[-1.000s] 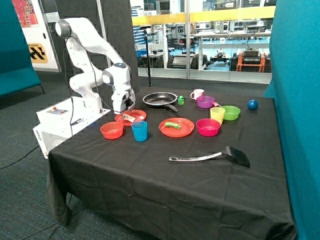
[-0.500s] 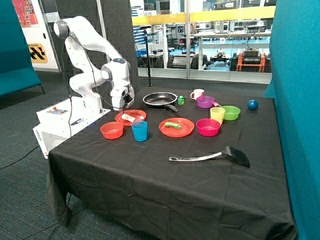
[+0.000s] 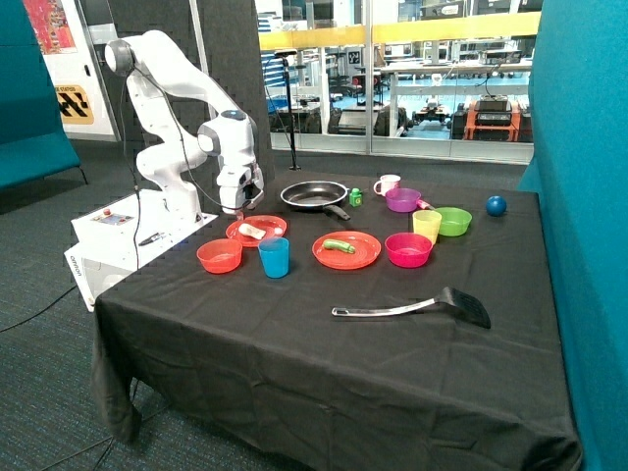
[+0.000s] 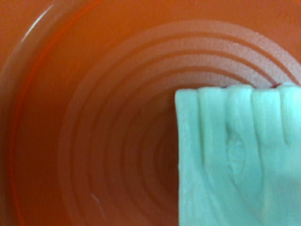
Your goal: Serve the vegetables in different plates
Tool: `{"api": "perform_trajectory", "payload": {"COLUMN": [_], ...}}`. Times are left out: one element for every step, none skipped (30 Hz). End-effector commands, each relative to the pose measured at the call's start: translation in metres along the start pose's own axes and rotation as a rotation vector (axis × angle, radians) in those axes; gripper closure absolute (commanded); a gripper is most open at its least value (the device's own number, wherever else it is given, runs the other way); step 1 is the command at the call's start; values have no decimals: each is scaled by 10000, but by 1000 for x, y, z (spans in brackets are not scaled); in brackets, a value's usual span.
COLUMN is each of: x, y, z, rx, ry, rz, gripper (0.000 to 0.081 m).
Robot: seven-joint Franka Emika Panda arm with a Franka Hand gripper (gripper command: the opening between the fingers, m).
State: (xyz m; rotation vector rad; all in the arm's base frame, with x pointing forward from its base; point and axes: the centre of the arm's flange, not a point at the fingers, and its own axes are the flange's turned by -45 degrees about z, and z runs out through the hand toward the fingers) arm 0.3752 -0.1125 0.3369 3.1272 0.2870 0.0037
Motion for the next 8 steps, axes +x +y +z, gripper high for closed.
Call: {"api": "perform_trajectory", "payload": {"x": [9,9,10,12,14,17,20,23], "y": [8,8,8,7,7,6,4,2], "z": [-3,-4,-4,-5,-5,-6,-6,-7], "rx": [14,14,14,14,14,15,15,15], "ry": [-22,-22,-22,-22,-22,-22,-22,-22], "rz": [-104,-151,-188,-267,-309,-426,-508,-576], "gripper": [209,207,206,207,211,213,211,208]}}
